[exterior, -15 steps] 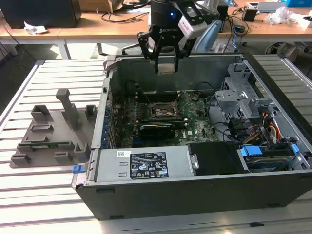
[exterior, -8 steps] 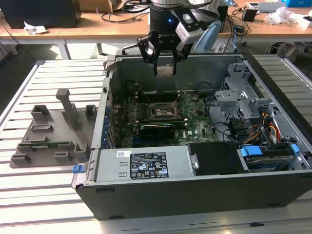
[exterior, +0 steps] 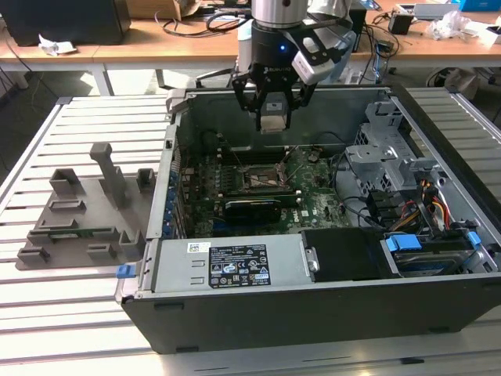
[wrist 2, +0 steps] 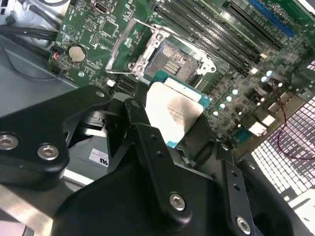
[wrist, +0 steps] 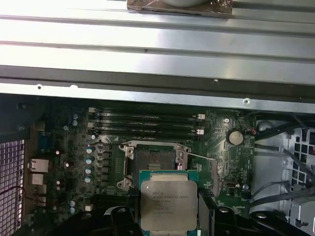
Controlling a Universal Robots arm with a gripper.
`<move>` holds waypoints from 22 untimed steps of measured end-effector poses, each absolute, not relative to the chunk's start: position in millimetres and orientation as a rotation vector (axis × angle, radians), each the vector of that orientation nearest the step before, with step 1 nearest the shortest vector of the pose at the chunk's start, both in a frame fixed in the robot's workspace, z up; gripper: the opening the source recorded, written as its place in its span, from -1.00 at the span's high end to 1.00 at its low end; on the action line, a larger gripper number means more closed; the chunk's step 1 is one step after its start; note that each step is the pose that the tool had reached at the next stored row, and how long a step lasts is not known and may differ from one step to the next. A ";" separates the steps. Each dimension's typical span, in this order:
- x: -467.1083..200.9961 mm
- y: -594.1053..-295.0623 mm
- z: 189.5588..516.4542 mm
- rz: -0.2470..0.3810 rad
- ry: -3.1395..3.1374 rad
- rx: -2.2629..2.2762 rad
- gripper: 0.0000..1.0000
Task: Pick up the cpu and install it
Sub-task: 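Pick up the cpu and move it towards the insertion slot, then place the cpu into insertion slot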
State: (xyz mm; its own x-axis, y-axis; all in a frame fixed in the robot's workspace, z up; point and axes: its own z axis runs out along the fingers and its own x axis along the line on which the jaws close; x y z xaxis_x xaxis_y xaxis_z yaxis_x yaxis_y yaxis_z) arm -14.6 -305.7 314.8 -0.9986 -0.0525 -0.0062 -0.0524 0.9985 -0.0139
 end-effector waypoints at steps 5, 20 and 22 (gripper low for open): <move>-14.3 -305.7 308.4 -0.062 3.134 -0.082 -0.10; -14.3 -305.7 308.4 -0.084 3.134 -0.083 -0.10; -14.3 -305.7 308.4 -0.087 3.134 -0.080 -0.10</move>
State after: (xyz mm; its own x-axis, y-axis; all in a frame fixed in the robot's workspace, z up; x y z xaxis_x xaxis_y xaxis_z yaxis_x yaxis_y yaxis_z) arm -14.3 -305.7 308.4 -0.9987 -0.0513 -0.0041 -0.0510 0.9972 -0.0554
